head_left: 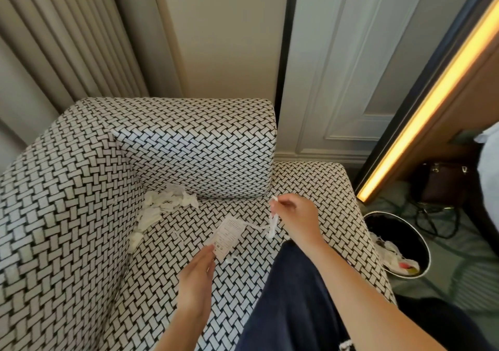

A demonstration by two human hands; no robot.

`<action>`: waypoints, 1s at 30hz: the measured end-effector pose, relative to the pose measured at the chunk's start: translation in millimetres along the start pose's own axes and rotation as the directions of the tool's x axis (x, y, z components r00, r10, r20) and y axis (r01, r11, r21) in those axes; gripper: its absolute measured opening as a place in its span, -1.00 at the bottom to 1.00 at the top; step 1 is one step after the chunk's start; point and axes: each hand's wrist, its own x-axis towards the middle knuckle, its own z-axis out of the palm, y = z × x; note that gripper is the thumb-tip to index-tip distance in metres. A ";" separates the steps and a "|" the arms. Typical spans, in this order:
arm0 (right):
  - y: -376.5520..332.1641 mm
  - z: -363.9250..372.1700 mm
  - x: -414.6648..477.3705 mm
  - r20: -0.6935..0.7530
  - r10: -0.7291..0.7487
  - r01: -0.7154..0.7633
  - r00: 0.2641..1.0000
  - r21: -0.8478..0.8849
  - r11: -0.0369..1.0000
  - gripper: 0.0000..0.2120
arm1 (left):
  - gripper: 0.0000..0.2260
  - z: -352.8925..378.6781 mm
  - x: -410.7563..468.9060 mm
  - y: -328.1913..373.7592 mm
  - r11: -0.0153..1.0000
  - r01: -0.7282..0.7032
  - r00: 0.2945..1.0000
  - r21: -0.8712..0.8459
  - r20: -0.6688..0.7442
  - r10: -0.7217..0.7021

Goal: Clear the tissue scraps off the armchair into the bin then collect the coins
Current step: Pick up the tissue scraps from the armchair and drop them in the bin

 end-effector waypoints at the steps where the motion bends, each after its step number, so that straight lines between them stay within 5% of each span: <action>1: 3.3 -10.1 5.3 0.024 0.003 -0.001 1.000 -0.089 0.996 -0.92 | -0.69 2.4 1.8 0.4 1.000 -0.001 1.000 -0.010 0.006 0.001; 5: 27.4 -45.1 22.9 0.156 0.102 -0.024 0.982 -0.432 0.902 -0.96 | -0.69 12.8 6.6 2.9 0.999 0.007 1.000 -0.052 0.029 -0.005; 10: 50.7 -62.3 34.1 0.303 0.263 -0.025 0.916 -0.610 0.792 -0.88 | -0.69 18.9 12.3 6.8 0.997 0.028 1.000 -0.071 0.015 -0.027; 17: 87.0 -44.2 48.7 0.514 0.393 0.071 0.763 -0.669 0.740 -0.78 | -0.68 7.3 32.3 8.4 0.997 0.058 0.997 -0.059 -0.047 -0.061; 22: 101.1 -37.2 57.7 0.556 0.373 0.169 0.742 -0.694 0.700 -0.89 | -0.70 1.5 38.3 11.7 0.996 0.066 0.993 -0.068 -0.091 -0.072; 30: 76.6 -14.0 82.0 0.541 0.190 0.175 0.819 -0.552 0.815 -0.89 | -0.66 1.0 43.6 9.7 0.987 0.122 0.986 -0.102 -0.105 -0.133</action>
